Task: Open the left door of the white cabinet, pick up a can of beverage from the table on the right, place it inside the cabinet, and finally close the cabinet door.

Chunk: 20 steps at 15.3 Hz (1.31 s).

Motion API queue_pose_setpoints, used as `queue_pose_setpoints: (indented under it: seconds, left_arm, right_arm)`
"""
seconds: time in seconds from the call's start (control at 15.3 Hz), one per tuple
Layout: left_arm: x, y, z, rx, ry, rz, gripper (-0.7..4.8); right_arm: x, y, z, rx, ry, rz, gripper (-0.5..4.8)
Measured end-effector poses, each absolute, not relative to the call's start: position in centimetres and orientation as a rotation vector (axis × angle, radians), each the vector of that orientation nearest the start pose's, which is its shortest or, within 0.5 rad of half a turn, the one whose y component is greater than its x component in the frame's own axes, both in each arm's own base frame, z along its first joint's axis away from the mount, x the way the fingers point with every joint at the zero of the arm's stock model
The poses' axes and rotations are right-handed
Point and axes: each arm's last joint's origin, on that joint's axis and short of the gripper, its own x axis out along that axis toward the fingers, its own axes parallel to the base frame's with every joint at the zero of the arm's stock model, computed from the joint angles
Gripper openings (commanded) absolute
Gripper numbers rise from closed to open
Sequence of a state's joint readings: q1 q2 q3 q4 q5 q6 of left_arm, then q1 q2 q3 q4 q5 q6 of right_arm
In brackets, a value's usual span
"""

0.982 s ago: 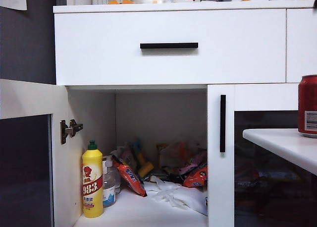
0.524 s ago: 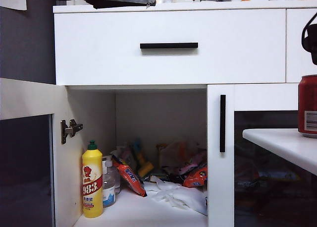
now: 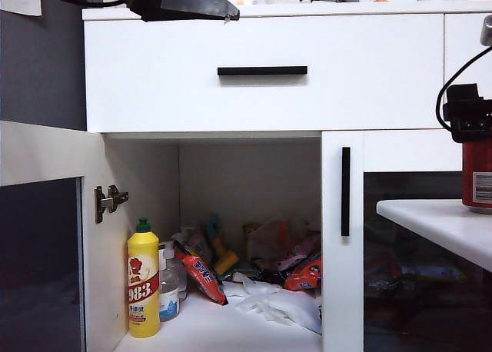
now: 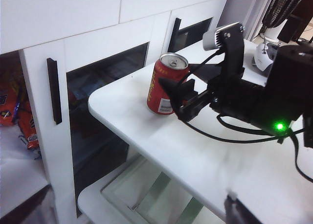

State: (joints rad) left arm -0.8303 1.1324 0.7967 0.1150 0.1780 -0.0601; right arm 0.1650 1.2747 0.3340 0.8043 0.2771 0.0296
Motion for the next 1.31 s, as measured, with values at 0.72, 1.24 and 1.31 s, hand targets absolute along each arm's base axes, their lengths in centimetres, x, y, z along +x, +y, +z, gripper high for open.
queue_pose_setpoints:
  seconds: [0.72, 1.24, 1.31]
  left_arm:
    - [16.6, -18.9, 29.3, 0.034, 0.29, -0.991, 4.79]
    - [16.6, -18.9, 29.1, 0.042, 0.315, -0.989, 4.79]
    - [16.6, -18.9, 29.1, 0.042, 0.315, -0.989, 4.79]
  right_arm:
    - [24.3, 2.2, 16.7, 0.011, 0.086, -0.167, 4.79]
    - [24.3, 2.2, 16.7, 0.014, 0.084, -0.168, 3.28]
    - [24.3, 2.2, 16.7, 0.014, 0.084, -0.168, 4.08]
